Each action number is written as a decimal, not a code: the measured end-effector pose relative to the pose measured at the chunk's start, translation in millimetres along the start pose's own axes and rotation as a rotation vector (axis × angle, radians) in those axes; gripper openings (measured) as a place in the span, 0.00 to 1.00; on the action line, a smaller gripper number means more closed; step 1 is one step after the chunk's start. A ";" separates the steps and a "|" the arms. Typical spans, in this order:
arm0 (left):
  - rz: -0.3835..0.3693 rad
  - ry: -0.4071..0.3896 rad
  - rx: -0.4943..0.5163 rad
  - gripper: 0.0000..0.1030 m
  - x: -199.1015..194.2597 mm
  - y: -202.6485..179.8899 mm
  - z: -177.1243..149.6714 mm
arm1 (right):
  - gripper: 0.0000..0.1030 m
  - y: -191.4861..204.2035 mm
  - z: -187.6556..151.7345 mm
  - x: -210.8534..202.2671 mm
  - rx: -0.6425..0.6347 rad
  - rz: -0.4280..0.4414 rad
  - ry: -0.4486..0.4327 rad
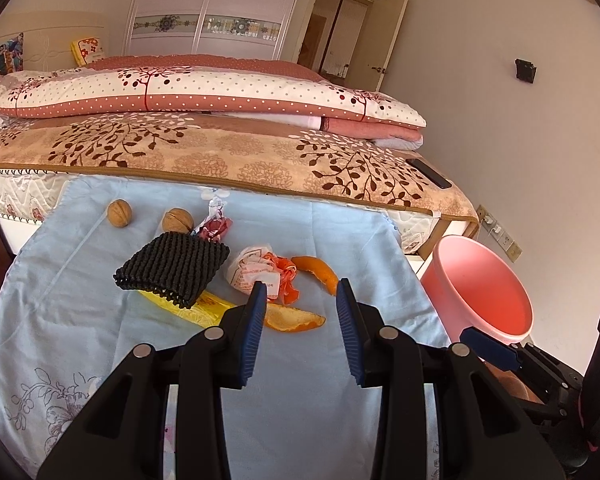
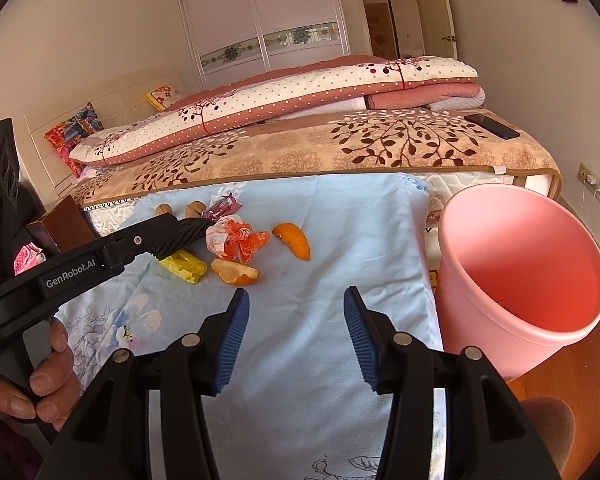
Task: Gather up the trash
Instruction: 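Withdraw both open grippers from the bin back over the bed, then grasp the orange peel strip with the right gripper while the left grasps the white wrapper bag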
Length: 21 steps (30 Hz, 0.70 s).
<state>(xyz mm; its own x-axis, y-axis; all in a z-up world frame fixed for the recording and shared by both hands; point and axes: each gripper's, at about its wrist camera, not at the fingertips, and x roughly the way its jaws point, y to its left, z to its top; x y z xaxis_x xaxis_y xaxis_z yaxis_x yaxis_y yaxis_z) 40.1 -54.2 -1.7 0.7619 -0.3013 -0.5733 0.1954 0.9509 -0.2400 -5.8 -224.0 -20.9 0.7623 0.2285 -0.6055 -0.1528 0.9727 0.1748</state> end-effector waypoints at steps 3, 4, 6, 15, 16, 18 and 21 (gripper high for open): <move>0.010 -0.014 -0.015 0.35 -0.4 6.8 1.4 | 0.54 4.7 0.3 2.4 -0.018 0.014 -0.002; 0.011 -0.014 -0.024 0.35 0.6 9.5 2.2 | 0.54 6.1 0.7 4.1 -0.025 0.010 0.001; 0.009 -0.005 -0.049 0.35 3.1 16.5 2.9 | 0.54 7.5 0.9 10.0 -0.031 0.010 0.020; 0.004 0.030 -0.138 0.35 13.7 42.8 2.3 | 0.55 8.6 4.3 31.6 -0.051 0.034 0.087; 0.007 0.032 -0.148 0.35 14.2 46.4 2.2 | 0.57 8.1 6.3 34.6 -0.050 0.039 0.098; 0.010 0.036 -0.176 0.35 15.4 55.4 1.9 | 0.57 6.1 10.7 43.2 -0.039 0.035 0.127; 0.015 0.050 -0.204 0.35 19.5 64.9 1.1 | 0.57 3.9 19.7 60.3 -0.042 0.052 0.164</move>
<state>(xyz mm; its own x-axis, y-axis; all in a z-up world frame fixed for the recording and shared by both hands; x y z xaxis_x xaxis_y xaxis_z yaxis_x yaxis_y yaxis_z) 68.3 1.7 -27.5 0.7315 -0.2955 -0.6145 0.0514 0.9225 -0.3825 52.0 -207.3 -41.4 0.6402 0.2787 -0.7159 -0.2182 0.9595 0.1784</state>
